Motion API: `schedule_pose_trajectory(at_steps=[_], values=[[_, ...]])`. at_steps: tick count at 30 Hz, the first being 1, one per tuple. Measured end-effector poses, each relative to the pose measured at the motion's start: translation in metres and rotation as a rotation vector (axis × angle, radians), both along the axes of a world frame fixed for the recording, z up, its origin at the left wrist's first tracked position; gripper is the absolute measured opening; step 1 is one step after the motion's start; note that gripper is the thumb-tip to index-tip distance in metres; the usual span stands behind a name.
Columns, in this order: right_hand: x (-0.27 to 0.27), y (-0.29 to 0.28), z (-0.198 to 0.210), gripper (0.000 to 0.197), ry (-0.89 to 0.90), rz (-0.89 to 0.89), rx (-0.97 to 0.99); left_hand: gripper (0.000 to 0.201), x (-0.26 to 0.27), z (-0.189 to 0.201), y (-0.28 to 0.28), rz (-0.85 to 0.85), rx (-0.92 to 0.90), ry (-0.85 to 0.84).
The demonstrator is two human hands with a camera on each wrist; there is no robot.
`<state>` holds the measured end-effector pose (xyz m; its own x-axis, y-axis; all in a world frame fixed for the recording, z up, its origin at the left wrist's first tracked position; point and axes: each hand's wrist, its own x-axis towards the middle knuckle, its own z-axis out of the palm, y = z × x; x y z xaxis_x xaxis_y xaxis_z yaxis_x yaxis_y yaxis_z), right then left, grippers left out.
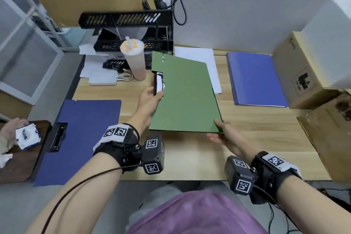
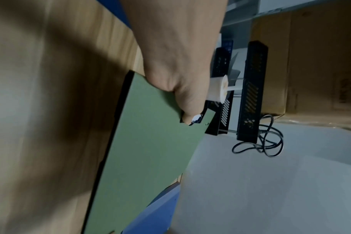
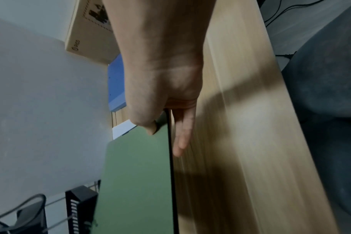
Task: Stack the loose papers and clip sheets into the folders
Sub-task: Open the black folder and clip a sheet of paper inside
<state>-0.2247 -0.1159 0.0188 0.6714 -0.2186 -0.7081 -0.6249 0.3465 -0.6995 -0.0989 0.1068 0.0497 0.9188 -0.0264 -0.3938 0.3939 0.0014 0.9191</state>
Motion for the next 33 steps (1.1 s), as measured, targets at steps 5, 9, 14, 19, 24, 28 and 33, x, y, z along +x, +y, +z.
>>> schedule_pose_trajectory(at_steps=[5,9,14,19,24,28,33], values=[[0.004,-0.034,-0.008,0.026,0.001,-0.157,0.021,0.028,0.005,-0.012,-0.036,-0.101,-0.012,0.056],[0.007,-0.064,-0.015,0.026,-0.005,-0.254,0.026,0.043,0.023,-0.01,-0.068,-0.242,-0.027,0.084],[0.017,-0.132,-0.015,0.02,0.008,-0.37,-0.011,0.027,0.048,0.003,-0.136,-0.448,0.037,0.088],[0.029,-0.209,-0.021,0.011,0.075,-0.471,0.022,0.035,0.064,-0.02,-0.22,-0.454,0.092,0.153],[0.036,-0.262,-0.05,0.037,0.142,-0.61,0.149,0.042,0.062,-0.068,-0.294,-0.226,0.13,0.334],[0.037,-0.281,-0.067,0.021,0.239,-0.636,0.334,0.03,0.06,-0.092,-0.326,-0.152,0.184,0.324],[0.047,-0.29,-0.082,0.031,0.254,-0.479,0.324,0.028,0.065,-0.104,-0.337,-0.101,0.344,0.23]])
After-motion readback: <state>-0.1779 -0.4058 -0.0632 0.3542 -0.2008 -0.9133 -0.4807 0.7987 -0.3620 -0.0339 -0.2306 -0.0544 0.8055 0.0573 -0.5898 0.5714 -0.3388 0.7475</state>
